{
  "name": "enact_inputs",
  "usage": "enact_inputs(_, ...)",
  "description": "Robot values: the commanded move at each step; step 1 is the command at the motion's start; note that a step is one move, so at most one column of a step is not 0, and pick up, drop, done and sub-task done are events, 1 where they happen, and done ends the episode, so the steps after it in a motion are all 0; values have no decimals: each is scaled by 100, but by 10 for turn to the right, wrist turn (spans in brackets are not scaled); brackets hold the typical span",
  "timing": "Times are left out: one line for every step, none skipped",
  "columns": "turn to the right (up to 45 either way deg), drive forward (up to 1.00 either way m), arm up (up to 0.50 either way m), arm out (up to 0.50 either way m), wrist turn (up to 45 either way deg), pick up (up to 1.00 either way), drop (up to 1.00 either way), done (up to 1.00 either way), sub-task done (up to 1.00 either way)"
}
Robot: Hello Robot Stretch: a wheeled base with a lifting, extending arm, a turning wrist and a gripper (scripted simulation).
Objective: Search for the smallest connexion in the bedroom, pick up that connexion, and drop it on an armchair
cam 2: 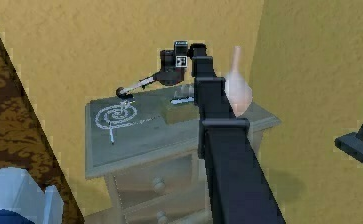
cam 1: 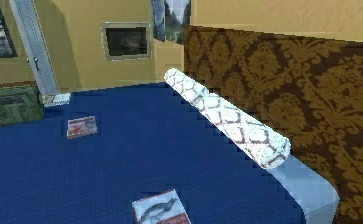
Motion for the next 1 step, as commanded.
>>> enact_inputs(0, 0, -12, 0, 0, 0, 0, 0, 0)
